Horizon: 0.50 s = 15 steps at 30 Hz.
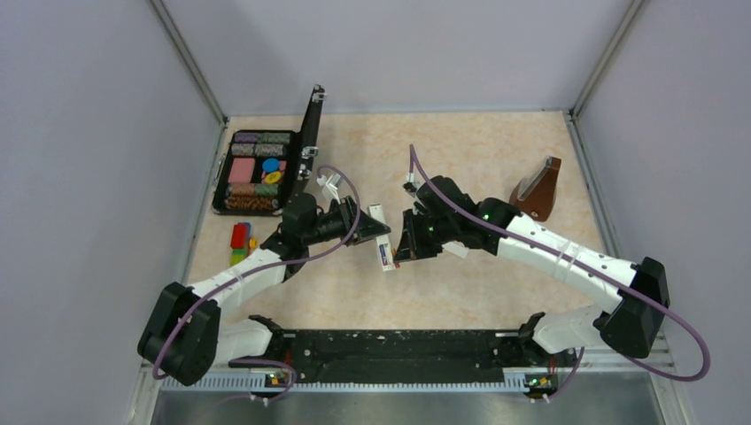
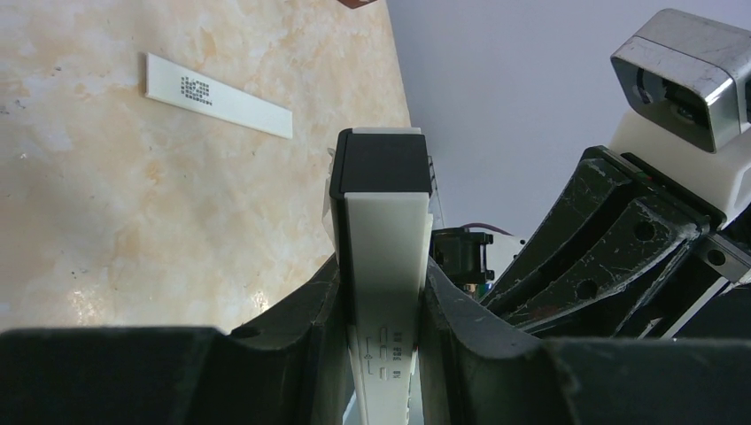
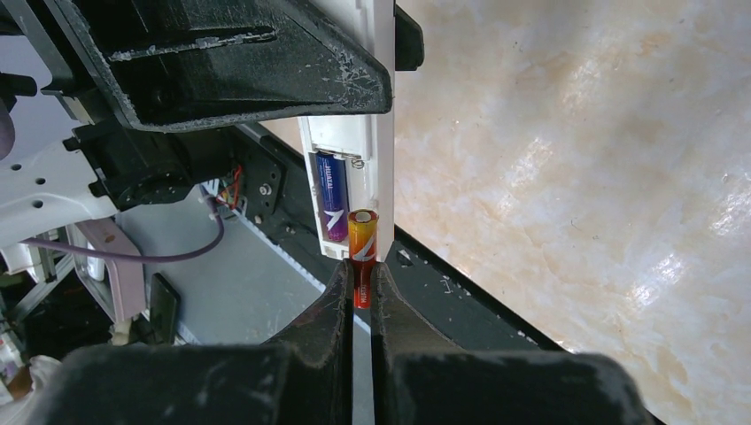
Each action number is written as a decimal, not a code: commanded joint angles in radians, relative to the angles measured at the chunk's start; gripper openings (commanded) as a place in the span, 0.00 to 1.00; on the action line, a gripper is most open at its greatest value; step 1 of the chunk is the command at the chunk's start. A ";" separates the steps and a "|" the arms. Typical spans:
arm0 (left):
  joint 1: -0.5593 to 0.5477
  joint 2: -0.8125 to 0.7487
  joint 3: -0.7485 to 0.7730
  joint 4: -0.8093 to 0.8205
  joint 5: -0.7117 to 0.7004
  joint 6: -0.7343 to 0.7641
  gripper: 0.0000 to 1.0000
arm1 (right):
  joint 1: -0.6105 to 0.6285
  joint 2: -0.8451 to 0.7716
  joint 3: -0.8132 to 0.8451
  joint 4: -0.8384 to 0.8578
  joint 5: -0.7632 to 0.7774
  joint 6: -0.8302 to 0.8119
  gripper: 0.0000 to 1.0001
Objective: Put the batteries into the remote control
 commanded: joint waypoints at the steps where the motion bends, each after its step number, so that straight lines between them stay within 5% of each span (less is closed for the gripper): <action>1: -0.005 -0.015 0.046 0.033 -0.001 0.022 0.00 | 0.004 -0.011 0.018 0.032 -0.009 0.004 0.00; 15: -0.019 0.027 0.023 0.106 0.005 -0.056 0.00 | 0.004 0.027 0.002 0.051 -0.012 -0.013 0.00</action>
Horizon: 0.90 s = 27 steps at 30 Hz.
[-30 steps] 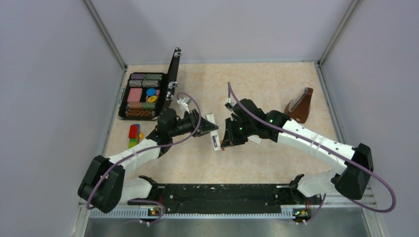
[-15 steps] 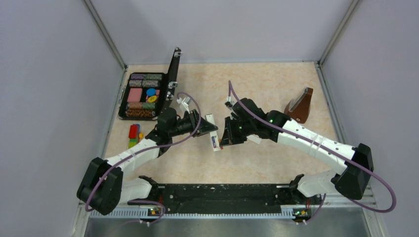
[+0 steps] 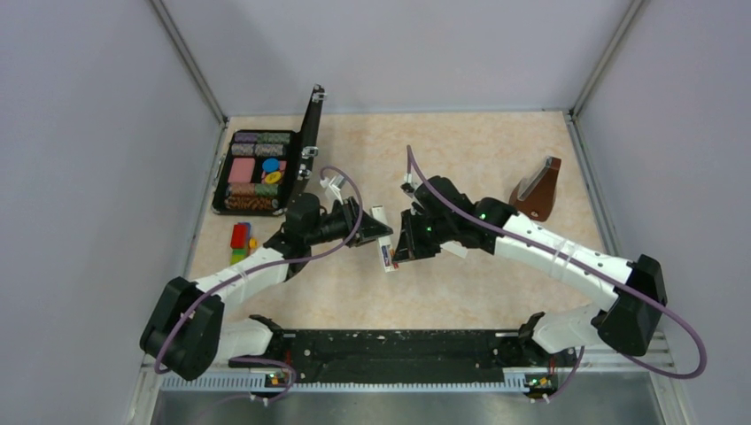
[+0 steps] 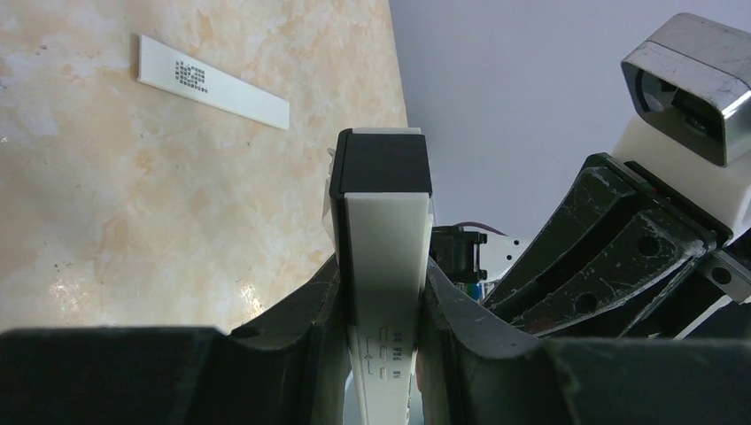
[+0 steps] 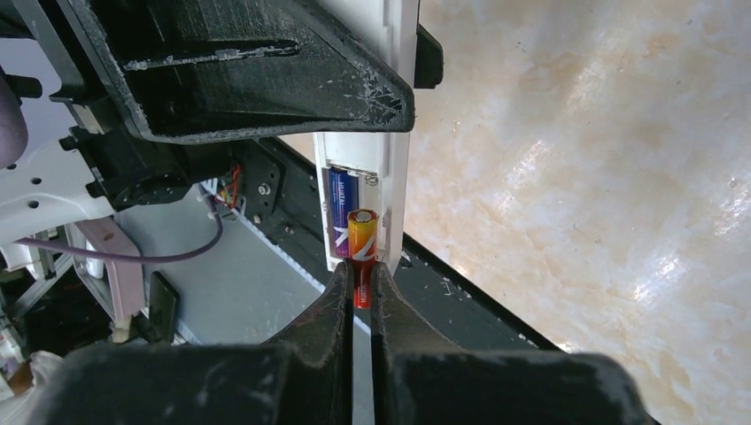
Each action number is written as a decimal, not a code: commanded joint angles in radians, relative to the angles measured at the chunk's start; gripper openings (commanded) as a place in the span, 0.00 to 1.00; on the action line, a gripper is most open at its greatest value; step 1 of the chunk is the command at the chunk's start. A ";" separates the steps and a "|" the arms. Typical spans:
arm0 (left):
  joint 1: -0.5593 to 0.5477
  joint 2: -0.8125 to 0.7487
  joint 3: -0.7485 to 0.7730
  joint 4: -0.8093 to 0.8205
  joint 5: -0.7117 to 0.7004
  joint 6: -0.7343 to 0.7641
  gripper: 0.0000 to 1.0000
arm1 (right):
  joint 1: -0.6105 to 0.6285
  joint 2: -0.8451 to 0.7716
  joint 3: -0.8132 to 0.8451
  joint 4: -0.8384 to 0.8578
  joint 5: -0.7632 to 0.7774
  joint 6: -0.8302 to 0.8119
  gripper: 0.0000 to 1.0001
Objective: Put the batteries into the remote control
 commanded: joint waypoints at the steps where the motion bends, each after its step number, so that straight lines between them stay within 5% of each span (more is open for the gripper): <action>1: -0.006 0.001 0.019 0.103 0.004 -0.023 0.00 | 0.004 0.018 0.001 0.045 -0.001 -0.009 0.00; 3: -0.007 0.001 0.020 0.104 0.004 -0.024 0.00 | 0.004 -0.062 -0.001 0.045 0.001 -0.010 0.00; 10: -0.006 0.002 0.020 0.101 0.007 -0.022 0.00 | 0.004 0.032 -0.011 0.042 0.013 -0.002 0.02; 27: -0.007 0.025 0.012 0.135 0.009 -0.062 0.00 | 0.003 -0.065 0.032 0.044 0.037 0.045 0.48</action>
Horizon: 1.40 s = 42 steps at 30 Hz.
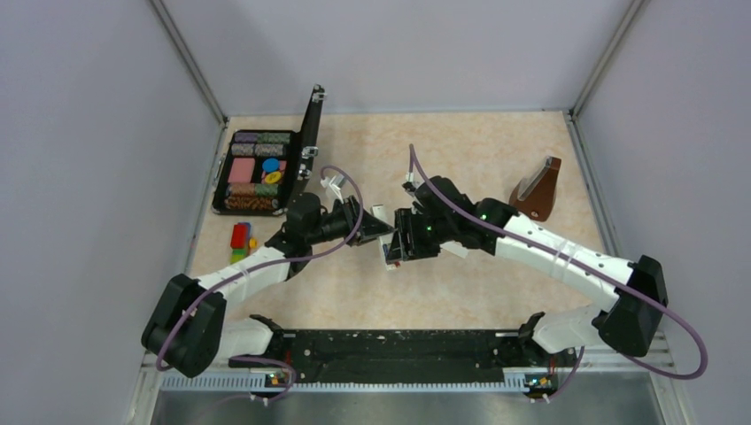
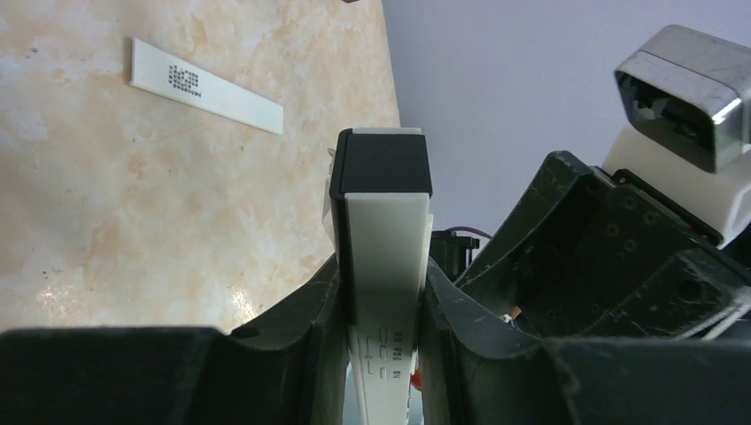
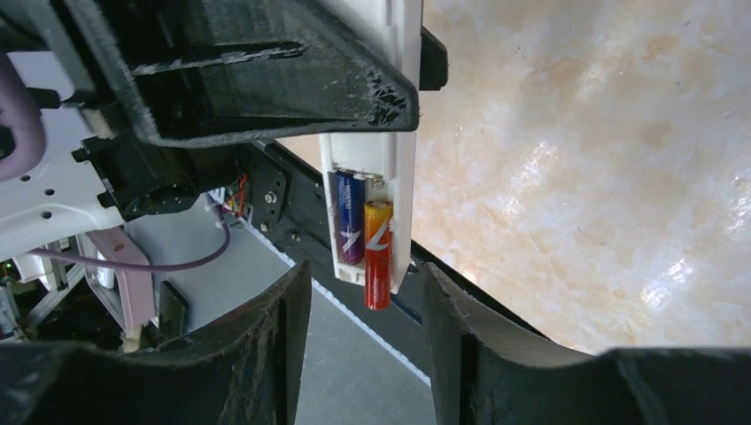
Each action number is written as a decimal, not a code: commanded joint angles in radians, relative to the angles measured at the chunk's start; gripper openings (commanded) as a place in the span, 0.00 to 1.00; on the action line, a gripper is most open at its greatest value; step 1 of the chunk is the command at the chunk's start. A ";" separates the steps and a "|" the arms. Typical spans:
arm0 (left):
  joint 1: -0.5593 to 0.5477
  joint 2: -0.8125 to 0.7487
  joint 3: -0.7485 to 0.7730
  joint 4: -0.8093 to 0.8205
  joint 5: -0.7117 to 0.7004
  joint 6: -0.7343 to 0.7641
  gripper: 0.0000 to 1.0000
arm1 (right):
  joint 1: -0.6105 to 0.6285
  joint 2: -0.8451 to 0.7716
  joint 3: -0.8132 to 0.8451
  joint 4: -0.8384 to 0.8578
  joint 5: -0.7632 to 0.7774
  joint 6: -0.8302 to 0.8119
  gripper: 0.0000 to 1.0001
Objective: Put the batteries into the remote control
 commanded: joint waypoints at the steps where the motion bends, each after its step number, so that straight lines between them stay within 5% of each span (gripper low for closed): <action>1: -0.003 0.013 0.008 0.122 0.017 -0.045 0.00 | 0.002 -0.086 0.038 0.024 0.033 0.020 0.50; 13: -0.005 -0.013 0.071 0.190 0.093 -0.181 0.00 | -0.009 -0.292 -0.048 0.134 -0.027 -0.197 0.78; 20: -0.007 -0.046 0.076 0.319 0.131 -0.322 0.00 | -0.009 -0.362 -0.122 0.240 -0.112 -0.291 0.78; 42: -0.009 -0.115 0.099 0.264 0.135 -0.360 0.00 | -0.030 -0.419 -0.257 0.488 -0.197 -0.160 0.68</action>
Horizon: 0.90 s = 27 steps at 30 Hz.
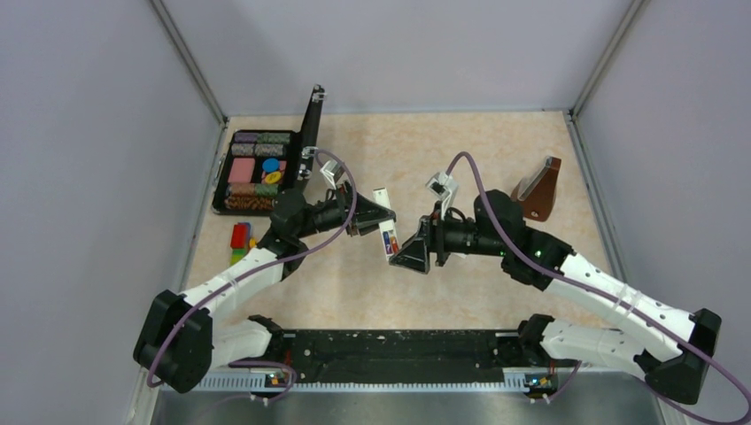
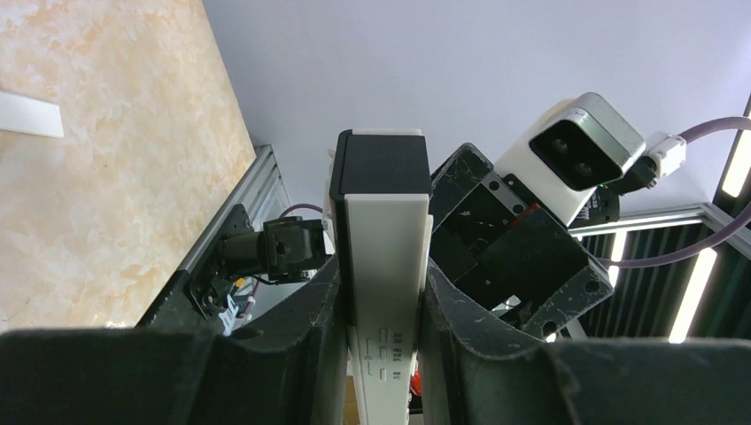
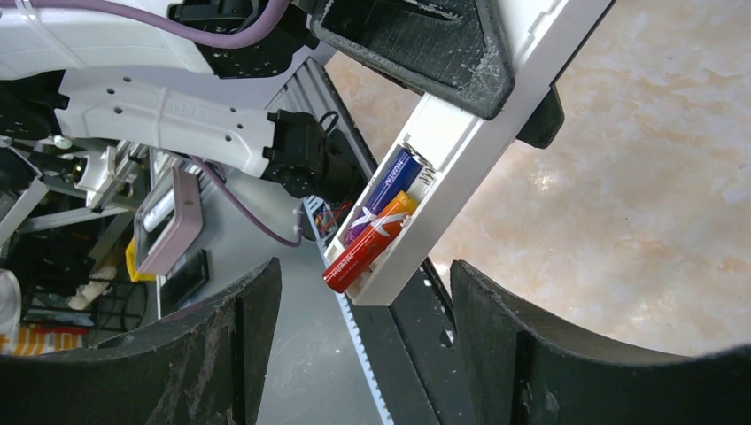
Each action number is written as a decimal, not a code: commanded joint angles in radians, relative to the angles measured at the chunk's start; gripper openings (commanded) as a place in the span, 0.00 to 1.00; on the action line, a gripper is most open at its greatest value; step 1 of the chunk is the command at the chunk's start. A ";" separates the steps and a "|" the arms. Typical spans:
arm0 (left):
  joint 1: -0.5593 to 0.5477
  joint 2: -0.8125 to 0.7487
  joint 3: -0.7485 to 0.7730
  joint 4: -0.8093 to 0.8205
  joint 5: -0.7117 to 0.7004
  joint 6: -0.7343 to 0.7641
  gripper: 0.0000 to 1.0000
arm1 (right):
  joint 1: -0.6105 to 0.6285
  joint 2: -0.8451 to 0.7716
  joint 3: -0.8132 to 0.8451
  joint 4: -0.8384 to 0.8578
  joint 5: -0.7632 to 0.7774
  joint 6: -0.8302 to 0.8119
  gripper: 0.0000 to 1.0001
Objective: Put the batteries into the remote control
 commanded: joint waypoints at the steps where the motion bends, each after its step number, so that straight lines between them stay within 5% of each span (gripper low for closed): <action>1: -0.005 -0.033 0.047 0.049 0.018 -0.011 0.00 | -0.034 -0.044 -0.026 0.088 -0.040 0.043 0.67; 27: -0.009 -0.042 0.066 0.011 0.022 -0.008 0.00 | -0.088 -0.038 -0.088 0.165 -0.011 0.100 0.56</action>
